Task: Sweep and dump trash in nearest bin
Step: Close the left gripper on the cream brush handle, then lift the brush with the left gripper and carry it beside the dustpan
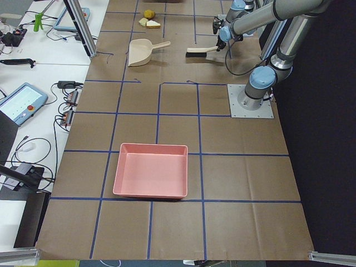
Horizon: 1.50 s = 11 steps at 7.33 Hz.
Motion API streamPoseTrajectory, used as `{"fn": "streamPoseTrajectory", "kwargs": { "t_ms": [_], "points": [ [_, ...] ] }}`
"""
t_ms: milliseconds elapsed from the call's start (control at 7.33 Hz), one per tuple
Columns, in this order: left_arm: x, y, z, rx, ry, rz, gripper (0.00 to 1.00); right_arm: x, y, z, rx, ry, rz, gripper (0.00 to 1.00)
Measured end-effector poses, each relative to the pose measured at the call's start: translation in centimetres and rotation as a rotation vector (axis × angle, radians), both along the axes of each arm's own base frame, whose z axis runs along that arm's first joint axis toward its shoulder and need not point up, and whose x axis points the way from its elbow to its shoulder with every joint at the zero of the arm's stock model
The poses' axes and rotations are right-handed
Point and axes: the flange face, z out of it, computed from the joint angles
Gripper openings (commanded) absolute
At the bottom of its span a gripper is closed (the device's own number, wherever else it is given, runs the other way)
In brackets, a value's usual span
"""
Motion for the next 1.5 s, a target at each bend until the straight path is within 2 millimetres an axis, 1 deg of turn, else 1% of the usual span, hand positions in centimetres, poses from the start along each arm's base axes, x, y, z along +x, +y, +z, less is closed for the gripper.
{"fn": "streamPoseTrajectory", "kwargs": {
  "t_ms": [273, 409, 546, 682, 955, 1092, 1228, 1501],
  "points": [
    [0.0, 0.1, 0.5, -0.006, 0.012, -0.002, 0.19, 0.0, 0.0, 0.0, 0.002, 0.001, 0.000, 1.00],
    [0.1, 0.1, 0.7, -0.009, 0.017, -0.003, 0.15, 0.0, 0.0, 0.0, 0.002, 0.000, 0.000, 1.00],
    [0.1, 0.1, 1.1, -0.019, 0.022, -0.014, 0.14, 0.0, 0.0, 0.0, 0.002, 0.000, 0.000, 1.00],
    [0.1, -0.1, 1.8, -0.035, 0.027, -0.032, 0.11, 0.0, 0.0, 0.0, 0.002, 0.000, 0.000, 1.00],
    [1.0, -0.5, 4.1, -0.064, 0.042, -0.037, 0.08, 0.0, 0.0, 0.0, 0.001, 0.000, 0.000, 1.00],
    [1.6, -1.5, 5.1, -0.063, 0.031, -0.031, 0.08, 0.0, 0.0, 0.0, 0.001, 0.000, 0.000, 1.00],
    [1.9, -3.2, 6.3, -0.060, 0.015, -0.027, 0.08, 0.0, 0.0, 0.0, 0.000, 0.000, 0.000, 1.00],
    [2.4, -8.0, 10.0, -0.059, -0.010, -0.012, 0.08, 0.0, 0.0, 0.0, -0.002, -0.001, 0.000, 1.00]
  ]
}}
